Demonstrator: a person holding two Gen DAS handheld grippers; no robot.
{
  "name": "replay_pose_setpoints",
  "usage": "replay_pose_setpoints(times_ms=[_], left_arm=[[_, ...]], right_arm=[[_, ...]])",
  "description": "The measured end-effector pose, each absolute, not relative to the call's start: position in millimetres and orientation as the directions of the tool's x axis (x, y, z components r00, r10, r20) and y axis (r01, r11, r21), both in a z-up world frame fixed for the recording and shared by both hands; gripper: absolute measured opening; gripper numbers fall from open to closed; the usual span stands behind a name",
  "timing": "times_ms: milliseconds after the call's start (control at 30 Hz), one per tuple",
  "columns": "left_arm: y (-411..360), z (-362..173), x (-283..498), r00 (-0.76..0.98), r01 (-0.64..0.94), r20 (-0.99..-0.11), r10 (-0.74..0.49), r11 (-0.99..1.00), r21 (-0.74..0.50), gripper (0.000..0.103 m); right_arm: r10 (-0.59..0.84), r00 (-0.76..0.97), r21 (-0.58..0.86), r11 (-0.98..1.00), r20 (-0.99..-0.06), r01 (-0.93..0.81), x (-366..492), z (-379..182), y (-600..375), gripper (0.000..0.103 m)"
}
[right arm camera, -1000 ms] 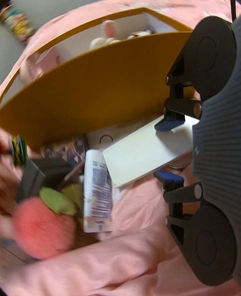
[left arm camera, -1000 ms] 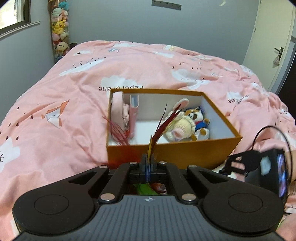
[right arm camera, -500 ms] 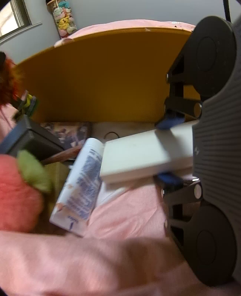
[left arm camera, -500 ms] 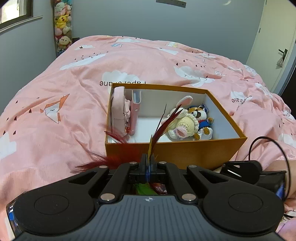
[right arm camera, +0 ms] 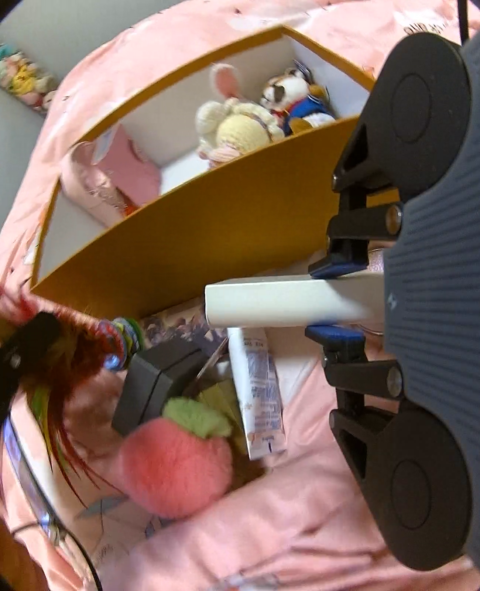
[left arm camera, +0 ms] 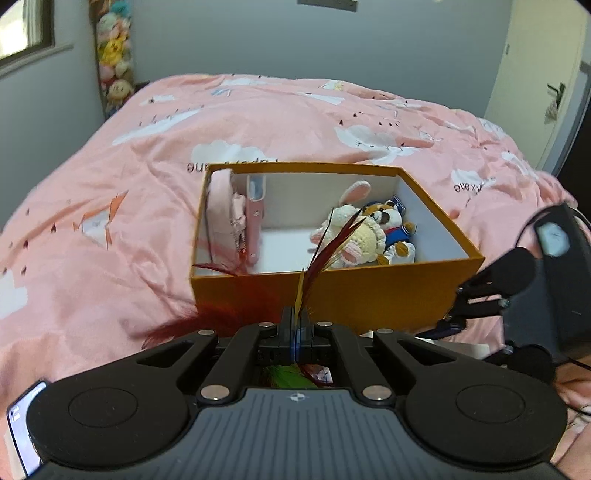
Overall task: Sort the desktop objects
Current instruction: 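Grasp the white rectangular box with the right gripper and lift it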
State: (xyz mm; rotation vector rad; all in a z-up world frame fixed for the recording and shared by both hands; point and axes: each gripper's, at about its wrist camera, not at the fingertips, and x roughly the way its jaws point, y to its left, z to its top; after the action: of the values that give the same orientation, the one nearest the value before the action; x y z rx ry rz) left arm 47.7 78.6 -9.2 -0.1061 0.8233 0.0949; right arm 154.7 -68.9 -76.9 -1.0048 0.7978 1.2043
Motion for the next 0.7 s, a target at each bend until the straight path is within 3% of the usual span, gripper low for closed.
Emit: replay_pose_setpoints(times_ms=[267, 700], left_arm=[[67.4, -14.9, 44.7, 0.687, -0.114, -0.727, 0.023, 0.991, -0.077, 0.000], [75.0, 44.2, 38.5, 0.801, -0.079, -0.598, -0.007, 0.990, -0.117, 0.000]], right_arm=[[0.342, 0.232, -0.204, 0.116, -0.911, -0.972, 141.9, -100.3, -67.7, 0.029], [0.534, 0.245, -0.174, 0.179, -0.810, -0.968, 145.2, 22.0, -88.6, 0.029]])
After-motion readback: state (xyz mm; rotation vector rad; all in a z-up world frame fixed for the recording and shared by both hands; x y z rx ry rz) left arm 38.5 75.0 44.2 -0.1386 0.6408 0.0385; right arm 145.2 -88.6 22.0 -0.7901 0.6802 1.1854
